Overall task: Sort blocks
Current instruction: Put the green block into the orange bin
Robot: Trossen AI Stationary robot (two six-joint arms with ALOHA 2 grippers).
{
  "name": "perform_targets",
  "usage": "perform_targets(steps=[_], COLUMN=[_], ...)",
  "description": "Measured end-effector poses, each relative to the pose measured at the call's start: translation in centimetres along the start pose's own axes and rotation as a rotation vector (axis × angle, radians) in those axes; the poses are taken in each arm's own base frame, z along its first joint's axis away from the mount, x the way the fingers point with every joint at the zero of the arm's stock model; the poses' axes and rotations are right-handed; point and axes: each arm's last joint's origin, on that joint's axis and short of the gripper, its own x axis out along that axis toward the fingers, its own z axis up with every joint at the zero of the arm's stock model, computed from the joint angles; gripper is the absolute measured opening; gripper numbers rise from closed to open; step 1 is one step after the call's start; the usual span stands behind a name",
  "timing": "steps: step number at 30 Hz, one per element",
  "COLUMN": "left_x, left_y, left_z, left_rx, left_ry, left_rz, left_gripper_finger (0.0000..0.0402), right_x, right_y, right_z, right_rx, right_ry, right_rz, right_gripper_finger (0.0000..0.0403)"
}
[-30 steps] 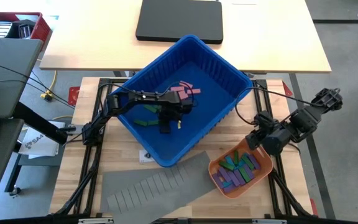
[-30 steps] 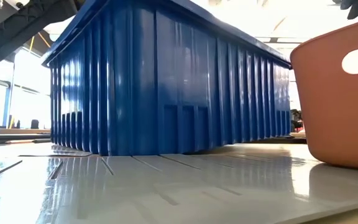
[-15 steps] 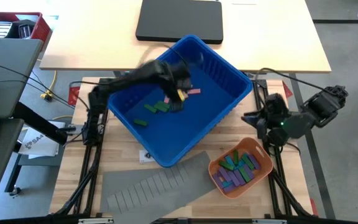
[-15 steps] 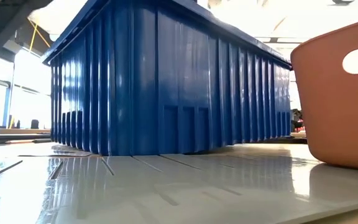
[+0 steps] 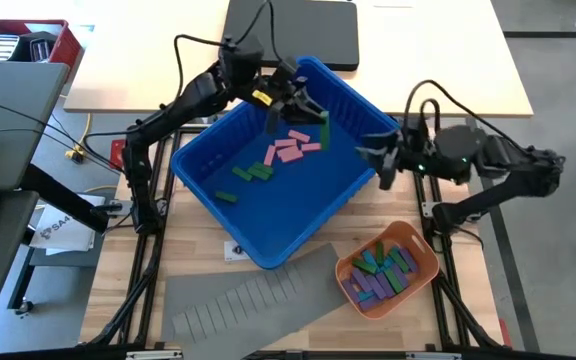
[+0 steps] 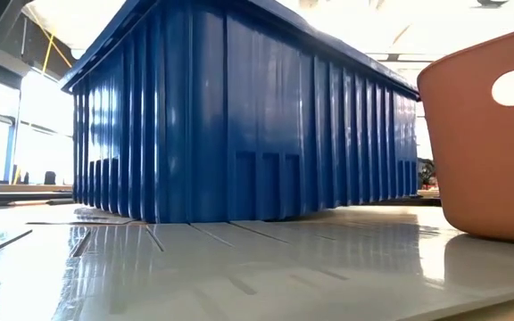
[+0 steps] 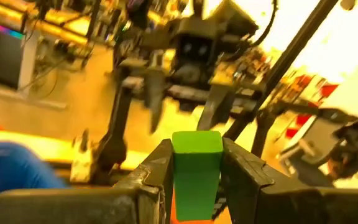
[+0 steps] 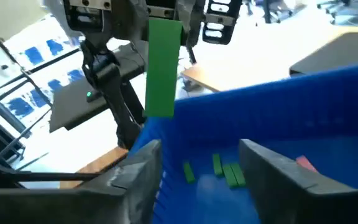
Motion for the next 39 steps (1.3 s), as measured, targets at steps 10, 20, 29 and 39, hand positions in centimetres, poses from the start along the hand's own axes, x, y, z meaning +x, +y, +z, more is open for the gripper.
perform_targets(steps=[10,20,29,39], left_x=[1.1,1.2,1.3,-0.2], left_y=[1.1,1.0,0.9,2.4], left_z=[-0.9,-1.0,-1.2,-1.4], left_rx=[-0.073,-0.059,-0.044,-0.077], left_ry=[-0.003,-0.001,0.012,0.052], left_rz=[-0.006,-0.001,0.0,0.06], left_gripper_finger=[0.0089,0.0089,0.009,0.0223], right_x=[4.9,7.7,8.1,5.9], right_y=[-0.8,-0.3,-0.2,-0.2], right_z=[0.5,0.4,0.7,-0.3], right_rx=[-0.053,-0.074,-0.063,0.085], right_ry=[0.044,0.06,0.017,0.154], right_rz=[0.062,0.183,0.173,0.175], right_gripper_finger=[0.0278,0.0279,0.0173,0.0101])
